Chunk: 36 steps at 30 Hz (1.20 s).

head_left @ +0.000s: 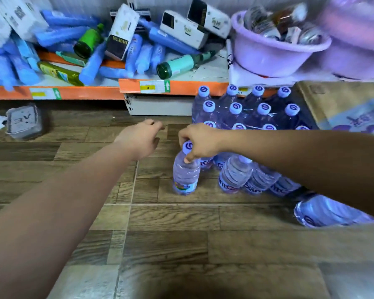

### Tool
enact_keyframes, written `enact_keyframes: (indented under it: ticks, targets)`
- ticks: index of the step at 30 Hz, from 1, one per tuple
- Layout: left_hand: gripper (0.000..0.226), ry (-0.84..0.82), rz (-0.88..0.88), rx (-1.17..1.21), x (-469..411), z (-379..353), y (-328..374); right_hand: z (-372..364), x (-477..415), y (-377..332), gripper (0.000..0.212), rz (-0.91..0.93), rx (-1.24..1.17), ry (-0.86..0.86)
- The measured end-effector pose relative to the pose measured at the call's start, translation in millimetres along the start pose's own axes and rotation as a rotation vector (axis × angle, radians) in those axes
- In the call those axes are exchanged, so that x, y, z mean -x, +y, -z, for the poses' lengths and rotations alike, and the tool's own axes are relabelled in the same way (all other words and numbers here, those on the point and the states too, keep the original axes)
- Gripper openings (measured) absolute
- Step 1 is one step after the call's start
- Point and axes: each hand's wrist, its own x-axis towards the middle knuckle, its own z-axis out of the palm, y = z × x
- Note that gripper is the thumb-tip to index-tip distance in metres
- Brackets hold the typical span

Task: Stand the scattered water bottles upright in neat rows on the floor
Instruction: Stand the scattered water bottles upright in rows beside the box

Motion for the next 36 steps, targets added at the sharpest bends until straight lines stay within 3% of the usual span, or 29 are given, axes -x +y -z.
enact_keyframes:
  ticks: [12,20,28,36]
  targets:
    - [0.048,-0.143,-0.121,-0.025,-10.5,-2.3,46.4,-6.9,39.1,31.9,0.035,-0.072,0.021,0.023]
    - [0.043,-0.081,-0.141,0.167,-17.8,-8.6,61.1,-11.3,45.2,34.0,0.041,-0.079,0.012,0.09]
    - [0.046,-0.098,-0.126,0.186,-23.8,-19.8,59.5,-19.8,46.0,29.6,0.042,-0.132,-0.121,0.163]
    - [0.04,-0.03,-0.115,0.317,-28.3,-20.4,60.5,-18.8,39.4,24.9,0.045,-0.051,-0.032,0.132]
